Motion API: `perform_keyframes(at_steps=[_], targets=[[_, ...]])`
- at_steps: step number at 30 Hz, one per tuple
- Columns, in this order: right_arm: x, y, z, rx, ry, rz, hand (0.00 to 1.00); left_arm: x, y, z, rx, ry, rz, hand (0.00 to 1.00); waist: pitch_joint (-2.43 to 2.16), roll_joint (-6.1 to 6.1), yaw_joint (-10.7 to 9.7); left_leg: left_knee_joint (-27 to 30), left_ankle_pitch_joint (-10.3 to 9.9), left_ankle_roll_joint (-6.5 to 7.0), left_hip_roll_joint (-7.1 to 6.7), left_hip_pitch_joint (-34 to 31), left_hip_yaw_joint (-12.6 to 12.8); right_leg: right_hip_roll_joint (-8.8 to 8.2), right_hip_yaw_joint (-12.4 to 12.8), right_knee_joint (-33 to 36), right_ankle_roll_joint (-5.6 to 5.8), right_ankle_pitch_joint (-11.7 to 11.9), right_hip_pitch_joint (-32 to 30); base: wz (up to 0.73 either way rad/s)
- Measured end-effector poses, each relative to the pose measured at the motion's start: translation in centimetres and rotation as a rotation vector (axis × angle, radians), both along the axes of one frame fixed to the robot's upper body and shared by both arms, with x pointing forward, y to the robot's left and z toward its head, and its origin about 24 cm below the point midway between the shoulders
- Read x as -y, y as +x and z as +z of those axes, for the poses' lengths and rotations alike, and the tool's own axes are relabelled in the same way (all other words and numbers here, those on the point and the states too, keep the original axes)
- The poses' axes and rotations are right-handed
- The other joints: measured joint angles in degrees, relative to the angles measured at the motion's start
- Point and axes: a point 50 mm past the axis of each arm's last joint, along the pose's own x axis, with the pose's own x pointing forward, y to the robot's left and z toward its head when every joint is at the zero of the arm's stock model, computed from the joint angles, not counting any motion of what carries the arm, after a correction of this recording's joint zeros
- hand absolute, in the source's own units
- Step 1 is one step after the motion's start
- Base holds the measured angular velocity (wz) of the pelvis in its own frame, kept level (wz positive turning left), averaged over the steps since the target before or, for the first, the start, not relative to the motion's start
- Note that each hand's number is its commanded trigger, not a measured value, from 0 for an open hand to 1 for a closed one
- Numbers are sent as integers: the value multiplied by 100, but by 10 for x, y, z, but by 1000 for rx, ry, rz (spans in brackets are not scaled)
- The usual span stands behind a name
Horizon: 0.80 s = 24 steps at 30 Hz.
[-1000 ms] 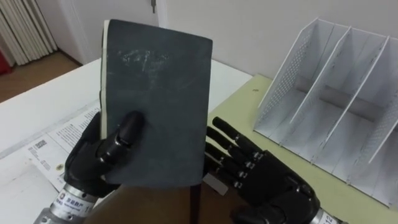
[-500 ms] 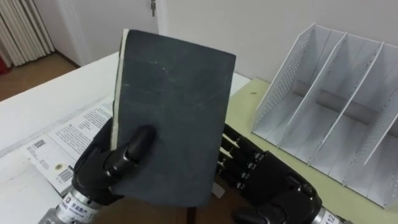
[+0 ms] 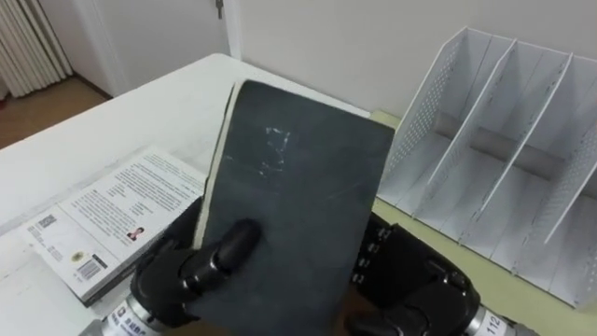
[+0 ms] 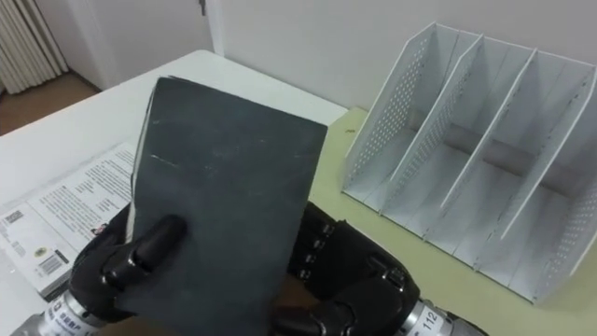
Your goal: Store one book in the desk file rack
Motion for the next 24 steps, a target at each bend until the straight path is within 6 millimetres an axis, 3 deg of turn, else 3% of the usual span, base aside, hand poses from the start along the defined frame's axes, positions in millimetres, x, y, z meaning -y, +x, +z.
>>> perform_keyframes(at_steps=[7, 24], targets=[[-2, -2, -3, -22, -16, 26, 0, 1, -3, -15, -61, 56, -37, 100, -22, 46, -6, 0, 0, 0, -1, -8, -2, -2, -2, 14, 2, -1, -10, 0], [2, -5, -6, -51, -71, 68, 0, -12, -9, -37, -164, 152, -59, 100, -11, 78, -5, 82, -6, -8, 3, -137, -22, -6, -26, 23, -6, -4, -124, 0]])
